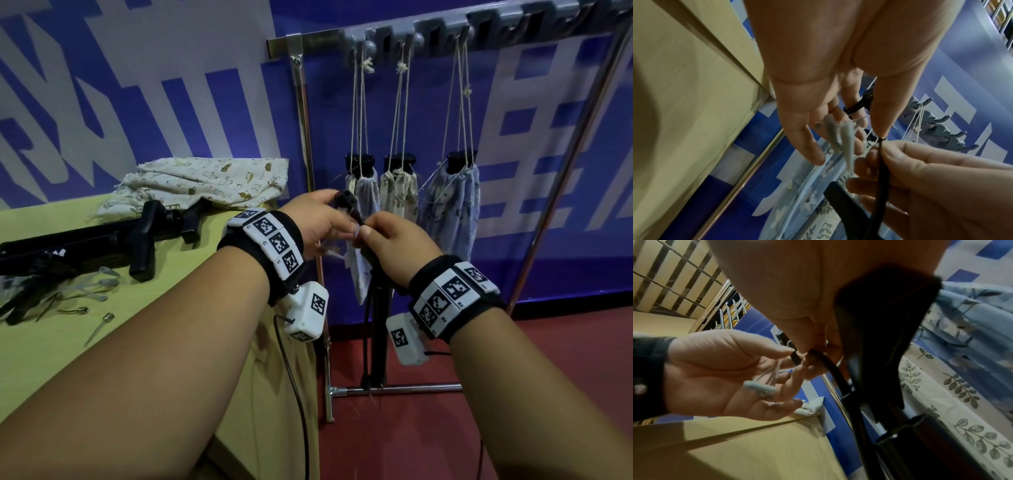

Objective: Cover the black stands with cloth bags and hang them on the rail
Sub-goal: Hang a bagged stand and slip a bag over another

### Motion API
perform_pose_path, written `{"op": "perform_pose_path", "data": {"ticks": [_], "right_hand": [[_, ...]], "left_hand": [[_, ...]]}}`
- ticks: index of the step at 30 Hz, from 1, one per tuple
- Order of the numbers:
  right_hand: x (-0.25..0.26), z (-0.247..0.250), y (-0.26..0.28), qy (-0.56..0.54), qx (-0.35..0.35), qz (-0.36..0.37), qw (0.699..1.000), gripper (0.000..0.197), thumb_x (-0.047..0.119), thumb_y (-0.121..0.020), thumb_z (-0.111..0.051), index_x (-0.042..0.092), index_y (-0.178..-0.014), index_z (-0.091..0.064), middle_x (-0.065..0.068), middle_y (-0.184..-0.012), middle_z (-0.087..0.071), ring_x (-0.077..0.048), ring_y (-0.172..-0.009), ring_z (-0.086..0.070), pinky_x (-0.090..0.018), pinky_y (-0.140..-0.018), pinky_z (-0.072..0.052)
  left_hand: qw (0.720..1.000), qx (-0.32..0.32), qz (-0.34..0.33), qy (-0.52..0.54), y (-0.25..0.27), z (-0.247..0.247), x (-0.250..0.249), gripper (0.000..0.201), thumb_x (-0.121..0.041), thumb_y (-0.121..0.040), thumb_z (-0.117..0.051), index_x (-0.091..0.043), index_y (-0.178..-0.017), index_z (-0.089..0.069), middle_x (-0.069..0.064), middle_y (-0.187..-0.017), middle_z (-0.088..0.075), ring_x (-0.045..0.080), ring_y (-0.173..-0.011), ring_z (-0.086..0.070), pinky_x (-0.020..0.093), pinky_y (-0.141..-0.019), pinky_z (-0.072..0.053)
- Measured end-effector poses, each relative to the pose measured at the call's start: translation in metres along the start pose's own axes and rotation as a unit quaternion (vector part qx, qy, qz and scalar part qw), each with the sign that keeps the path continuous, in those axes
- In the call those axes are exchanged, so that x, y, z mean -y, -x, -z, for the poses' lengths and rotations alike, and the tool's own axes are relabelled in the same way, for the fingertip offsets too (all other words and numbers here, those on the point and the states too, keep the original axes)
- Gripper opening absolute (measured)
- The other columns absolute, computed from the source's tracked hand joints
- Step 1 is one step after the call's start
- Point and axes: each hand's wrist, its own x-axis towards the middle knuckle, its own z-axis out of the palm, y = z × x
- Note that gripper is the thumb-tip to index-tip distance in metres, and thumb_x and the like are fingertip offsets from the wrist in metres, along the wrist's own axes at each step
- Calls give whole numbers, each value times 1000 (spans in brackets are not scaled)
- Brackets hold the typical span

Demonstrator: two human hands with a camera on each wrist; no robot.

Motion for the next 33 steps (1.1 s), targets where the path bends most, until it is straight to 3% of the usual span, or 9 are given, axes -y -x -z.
{"op": "perform_pose_path", "data": {"ticks": [3, 6, 11, 15, 18, 22, 25, 29, 33], "right_hand": [[-1, -2, 0, -50, 4, -6, 999, 20, 19, -110, -54, 9, -101, -68, 1, -89, -76, -1, -71, -68, -21, -68, -55], [0, -3, 1, -124, 23, -30, 992, 18, 11, -111, -50, 2, -105, -64, -7, -91, -74, -12, -75, -70, -27, -71, -56], [7, -4, 2, -124, 42, -28, 991, 15, 12, -109, -53, 22, -118, -58, 3, -91, -71, -13, -71, -63, -24, -63, -50], [11, -5, 3, -164, 13, -7, 986, 23, 27, -105, -62, 26, -129, -61, 6, -99, -71, -13, -86, -66, -36, -84, -54], [15, -5, 4, -157, -15, 32, 987, 26, 37, -106, -62, 26, -131, -61, 4, -104, -74, -13, -96, -71, -33, -88, -56], [17, -4, 4, -172, -41, 35, 984, 15, 33, -103, -69, 25, -116, -68, -4, -98, -74, -25, -92, -72, -47, -85, -62], [19, -1, 6, -172, -65, 30, 982, 9, 32, -100, -74, 25, -106, -72, 4, -90, -74, -15, -86, -71, -41, -82, -61], [28, 5, 11, -191, -89, -2, 978, 5, 32, -96, -77, 28, -97, -76, 0, -90, -77, -23, -89, -75, -53, -85, -64], [50, 11, 20, -237, -70, -40, 968, 7, 24, -95, -77, 17, -92, -77, -12, -90, -77, -36, -91, -76, -57, -73, -67]], "left_hand": [[999, -27, -20, -13, 0, 1, 4, 36, 11, -90, -68, -8, -120, -67, 6, -87, -72, 11, -66, -73, 22, -49, -55], [998, -40, -13, -45, -6, 5, 9, 25, 2, -86, -77, -16, -103, -73, 3, -80, -73, 11, -68, -71, 25, -57, -55], [993, -58, -19, -98, -13, 8, 12, 21, 0, -81, -81, -9, -98, -74, 8, -78, -73, 9, -57, -68, 24, -52, -54], [992, -41, -30, -119, -16, 9, 13, 19, 3, -77, -80, -14, -86, -78, 9, -81, -75, 21, -79, -73, 39, -75, -62], [992, -35, -29, -117, -16, 10, 12, 20, -6, -71, -80, -17, -87, -80, 7, -82, -75, 23, -85, -72, 45, -85, -62], [991, -41, -33, -124, -15, 12, 11, 23, -17, -61, -79, -22, -84, -81, 4, -80, -74, 22, -84, -70, 47, -91, -61], [992, -36, -45, -114, -6, 11, 8, 23, -8, -70, -82, -20, -89, -81, 4, -83, -76, 19, -82, -70, 40, -85, -59], [993, -28, -56, -97, 7, 4, 1, 31, 5, -74, -77, -18, -93, -81, 14, -97, -78, 31, -98, -74, 45, -94, -60], [997, -37, -30, -54, 21, 3, -17, 39, 15, -81, -66, -4, -114, -74, 15, -87, -71, 23, -80, -71, 35, -75, -61]]}}
